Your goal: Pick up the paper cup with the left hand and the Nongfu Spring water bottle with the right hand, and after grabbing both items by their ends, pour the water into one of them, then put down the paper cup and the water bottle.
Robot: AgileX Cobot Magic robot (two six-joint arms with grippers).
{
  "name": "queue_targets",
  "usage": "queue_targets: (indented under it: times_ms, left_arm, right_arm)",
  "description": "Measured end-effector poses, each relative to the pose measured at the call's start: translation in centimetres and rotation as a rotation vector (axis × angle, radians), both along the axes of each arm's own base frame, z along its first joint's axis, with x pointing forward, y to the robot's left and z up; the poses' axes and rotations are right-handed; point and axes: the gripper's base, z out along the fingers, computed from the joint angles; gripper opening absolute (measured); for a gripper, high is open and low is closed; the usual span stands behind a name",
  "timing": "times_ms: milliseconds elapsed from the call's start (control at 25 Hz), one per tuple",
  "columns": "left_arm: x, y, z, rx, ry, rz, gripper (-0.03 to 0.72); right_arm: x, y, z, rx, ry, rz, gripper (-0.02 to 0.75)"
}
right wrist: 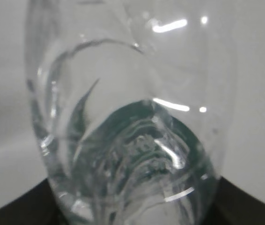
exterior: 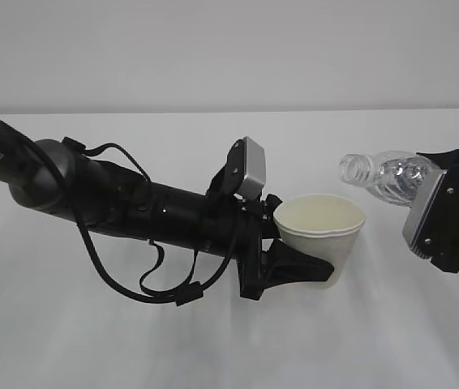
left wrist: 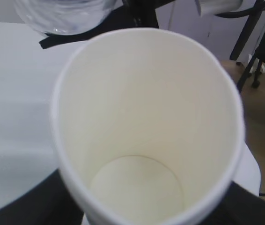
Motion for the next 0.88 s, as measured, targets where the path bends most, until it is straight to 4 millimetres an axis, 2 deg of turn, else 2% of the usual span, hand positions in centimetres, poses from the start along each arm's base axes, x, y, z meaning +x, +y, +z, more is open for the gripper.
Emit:
queue_targets:
  times_ms: [520,880]
  left_arm:
    - [0.4,-0.3,-0.4,0.039,-0.018,0.022,0.428]
    - [0.5,-0.4,-1.4,0.045,0.001,0.016,0.428]
  right_arm:
    - [0.0,0.1,0.0,-0.050,-0.014,0.030,0.407]
    - [0.2,0.1,0.2,-0.101,-0.036,0.052,0.407]
